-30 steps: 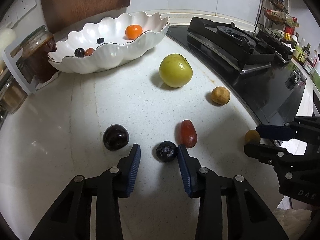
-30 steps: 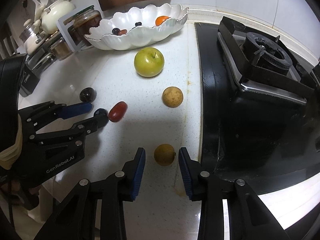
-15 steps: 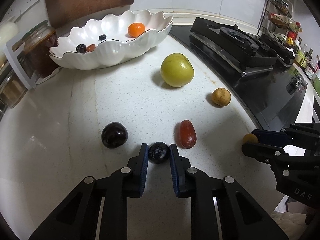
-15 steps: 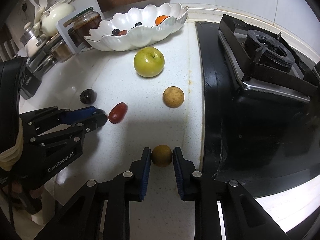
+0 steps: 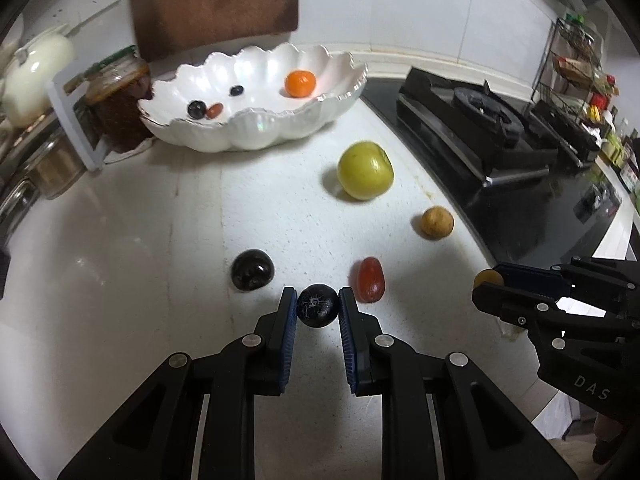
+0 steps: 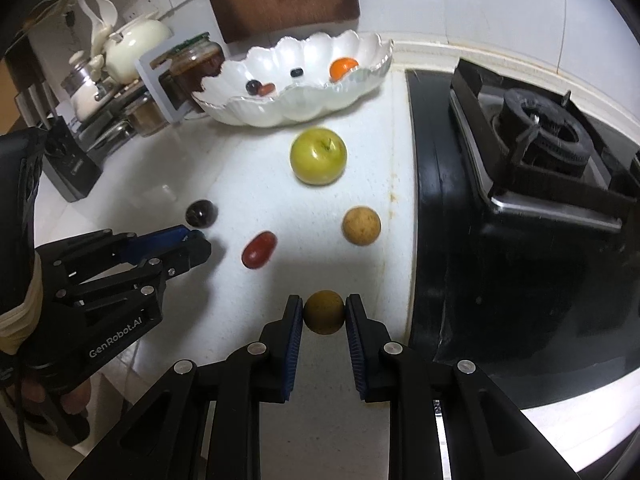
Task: Organize fruits
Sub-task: 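Carry the brown fruit and dark plum up over the white bowl with both tools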
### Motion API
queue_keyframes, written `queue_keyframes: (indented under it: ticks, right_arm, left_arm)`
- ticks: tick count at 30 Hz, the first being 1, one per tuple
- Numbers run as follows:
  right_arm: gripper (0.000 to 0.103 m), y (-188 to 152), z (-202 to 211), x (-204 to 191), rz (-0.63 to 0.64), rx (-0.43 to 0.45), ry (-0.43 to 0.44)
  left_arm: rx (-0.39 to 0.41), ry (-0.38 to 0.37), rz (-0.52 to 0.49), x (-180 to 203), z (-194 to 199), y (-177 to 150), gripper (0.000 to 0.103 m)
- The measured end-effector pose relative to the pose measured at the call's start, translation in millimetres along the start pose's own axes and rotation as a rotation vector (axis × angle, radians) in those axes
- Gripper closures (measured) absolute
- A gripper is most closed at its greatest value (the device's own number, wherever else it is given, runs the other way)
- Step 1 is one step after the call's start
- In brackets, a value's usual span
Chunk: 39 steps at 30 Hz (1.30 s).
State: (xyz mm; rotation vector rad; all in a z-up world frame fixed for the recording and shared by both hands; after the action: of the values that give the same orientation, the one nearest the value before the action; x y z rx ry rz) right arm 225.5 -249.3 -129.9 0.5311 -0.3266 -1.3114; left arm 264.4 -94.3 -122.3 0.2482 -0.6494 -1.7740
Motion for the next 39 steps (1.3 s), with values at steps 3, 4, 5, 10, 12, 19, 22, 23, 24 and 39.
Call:
queue_keyframes:
  ticks: [3, 4, 5, 10, 12, 19, 22, 23, 24, 39]
  right_arm:
    - [0.079, 3.5, 7.3, 0.8, 0.009, 0.026, -0.001]
    - [0.079, 4.7, 9.8, 1.0, 0.012, 0.035, -0.002]
    - [0.079, 6.1, 12.7, 1.5, 0.016, 0.047, -0.003]
    - [0.079, 11.8, 26.9, 2.9, 0.033, 0.1, -0.005]
    - [0.079, 13.3, 31.3, 2.4, 0.038, 0.117, -0.003]
    - [0.079, 24.3, 48.7, -0.7, 0.066, 0.195, 0.001]
    - [0.079, 29.8, 56.6, -1.8, 0.079, 0.231, 0.001]
    - [0.079, 31.6, 58.4, -2.0, 0.081, 0.238, 0.001]
    - [0.079, 33.7, 60.1, -2.3, 0.081, 0.248, 0.003]
    - [0.079, 76.6, 88.7, 7.8, 0.096, 0.412, -0.061]
  left_arm:
    - [0.028, 0.003, 0.024, 0.0, 9.6, 3.1, 0.081]
    - [0.038, 0.005, 0.029, 0.8, 12.7, 3.7, 0.081]
    - [0.05, 0.009, 0.034, 1.8, 16.6, 4.7, 0.081]
    - [0.098, 0.022, 0.054, 4.4, 31.9, 9.0, 0.081]
    - [0.125, 0.033, 0.063, 4.8, 38.9, 11.1, 0.081]
    - [0.194, 0.048, 0.085, 4.9, 59.6, 19.1, 0.081]
    - [0.222, 0.05, 0.092, 6.3, 67.5, 23.1, 0.081]
    - [0.229, 0.05, 0.094, 6.2, 69.6, 23.8, 0.081]
    - [0.237, 0.047, 0.097, 6.4, 72.3, 25.3, 0.081]
    - [0.374, 0.058, 0.118, 9.7, 99.4, 59.0, 0.081]
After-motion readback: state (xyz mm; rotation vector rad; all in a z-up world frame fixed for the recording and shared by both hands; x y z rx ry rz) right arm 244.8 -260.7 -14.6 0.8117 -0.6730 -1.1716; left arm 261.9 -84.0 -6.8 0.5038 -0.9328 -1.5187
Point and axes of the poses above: each gripper's, at about its wrist camera, not at the fingertips, and z roughly against the way its jaws point, x to its right, y to its top, the point moved 1 cm from there along -z, roughly the way its jaws point, and after that the axes turned 14 degrees about z, right-handed, at the moved point
